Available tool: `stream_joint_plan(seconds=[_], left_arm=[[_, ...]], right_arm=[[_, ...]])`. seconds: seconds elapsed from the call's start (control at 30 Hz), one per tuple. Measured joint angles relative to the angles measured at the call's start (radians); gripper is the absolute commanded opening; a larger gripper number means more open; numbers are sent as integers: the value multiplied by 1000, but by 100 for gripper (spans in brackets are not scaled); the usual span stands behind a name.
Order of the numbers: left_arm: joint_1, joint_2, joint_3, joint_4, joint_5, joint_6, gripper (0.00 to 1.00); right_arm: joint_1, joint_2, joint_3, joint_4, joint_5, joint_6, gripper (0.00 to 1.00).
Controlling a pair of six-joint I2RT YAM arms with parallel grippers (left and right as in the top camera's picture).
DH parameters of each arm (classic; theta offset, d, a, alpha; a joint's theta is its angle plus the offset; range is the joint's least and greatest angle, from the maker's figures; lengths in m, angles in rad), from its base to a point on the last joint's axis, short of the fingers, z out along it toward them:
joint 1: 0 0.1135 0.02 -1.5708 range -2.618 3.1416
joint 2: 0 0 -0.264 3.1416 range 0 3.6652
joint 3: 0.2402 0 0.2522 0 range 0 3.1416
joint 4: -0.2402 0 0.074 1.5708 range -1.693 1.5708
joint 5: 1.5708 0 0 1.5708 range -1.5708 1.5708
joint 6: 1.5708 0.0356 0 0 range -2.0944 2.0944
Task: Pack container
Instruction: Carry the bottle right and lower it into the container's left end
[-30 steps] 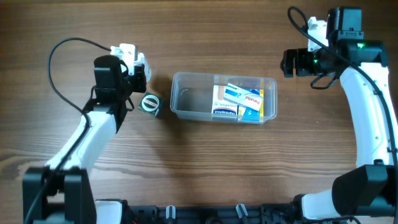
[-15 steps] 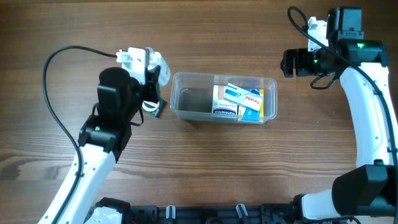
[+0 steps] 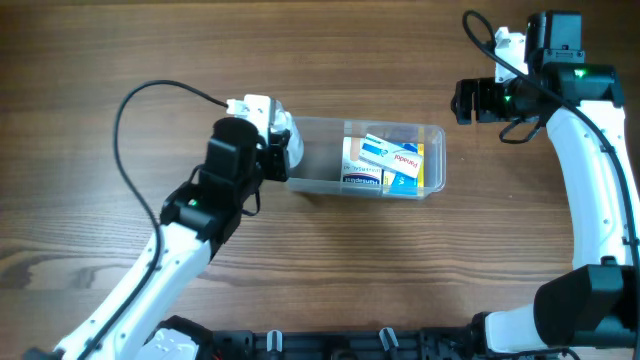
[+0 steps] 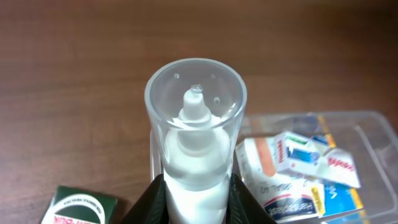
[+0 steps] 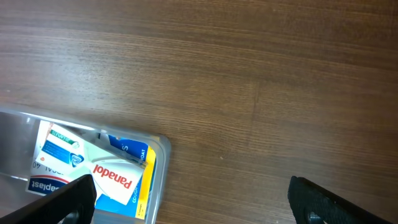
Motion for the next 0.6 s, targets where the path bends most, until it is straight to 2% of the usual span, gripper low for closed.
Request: stream_joint_plan(seconds=[0.33, 0.6], left_arm=[[-21, 128, 0, 78, -43, 5, 23], [-35, 145, -1, 170, -61, 50, 23]], right_arm=[[0, 0, 0, 0, 0, 0, 100], [0, 0, 0, 0, 0, 0, 100]])
